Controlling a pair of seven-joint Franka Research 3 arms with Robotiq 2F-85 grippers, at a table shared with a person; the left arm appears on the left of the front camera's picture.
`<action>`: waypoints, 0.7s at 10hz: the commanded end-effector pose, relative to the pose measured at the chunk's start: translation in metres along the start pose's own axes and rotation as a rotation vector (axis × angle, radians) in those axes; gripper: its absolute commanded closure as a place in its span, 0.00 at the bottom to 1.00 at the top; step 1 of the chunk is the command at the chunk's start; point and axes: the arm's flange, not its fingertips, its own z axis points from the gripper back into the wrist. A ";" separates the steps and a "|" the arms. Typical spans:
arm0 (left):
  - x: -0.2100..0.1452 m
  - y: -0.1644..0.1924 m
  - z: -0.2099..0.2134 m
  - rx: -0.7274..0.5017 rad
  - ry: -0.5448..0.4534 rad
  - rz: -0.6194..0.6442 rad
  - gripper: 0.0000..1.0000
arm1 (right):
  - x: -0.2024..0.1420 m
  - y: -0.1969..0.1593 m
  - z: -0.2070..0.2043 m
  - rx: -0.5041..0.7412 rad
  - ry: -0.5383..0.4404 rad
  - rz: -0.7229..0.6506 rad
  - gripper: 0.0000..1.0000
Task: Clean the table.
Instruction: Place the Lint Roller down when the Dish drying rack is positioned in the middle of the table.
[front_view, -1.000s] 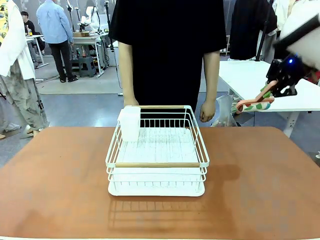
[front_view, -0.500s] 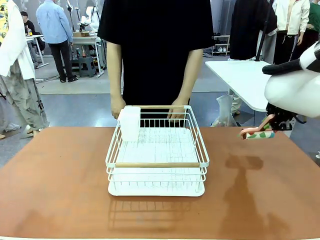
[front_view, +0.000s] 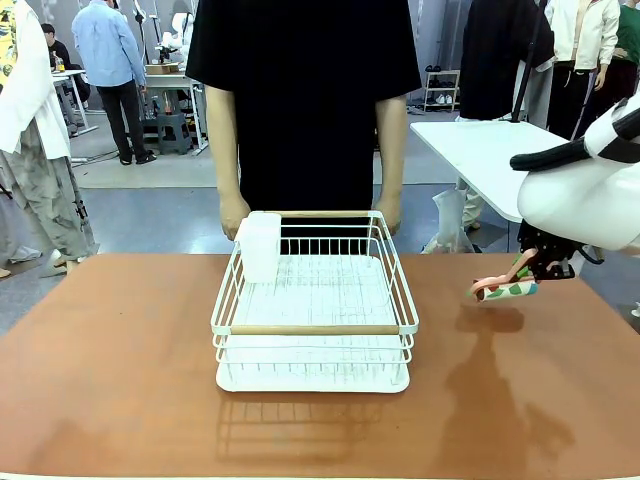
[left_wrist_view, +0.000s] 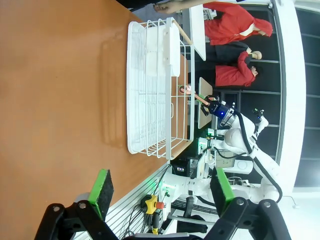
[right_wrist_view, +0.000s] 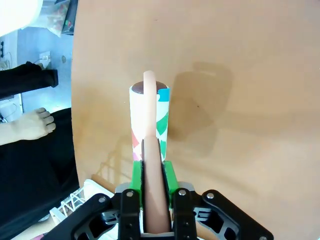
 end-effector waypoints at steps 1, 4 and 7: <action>0.000 -0.002 0.003 0.007 -0.008 -0.006 0.00 | -0.002 0.005 -0.002 -0.027 0.028 0.018 0.78; 0.000 -0.002 0.003 0.007 -0.008 -0.006 0.00 | 0.000 0.004 -0.002 -0.041 0.038 -0.062 0.46; 0.000 -0.002 0.003 0.007 -0.008 -0.006 0.00 | -0.002 0.000 0.010 -0.070 0.009 -0.094 0.00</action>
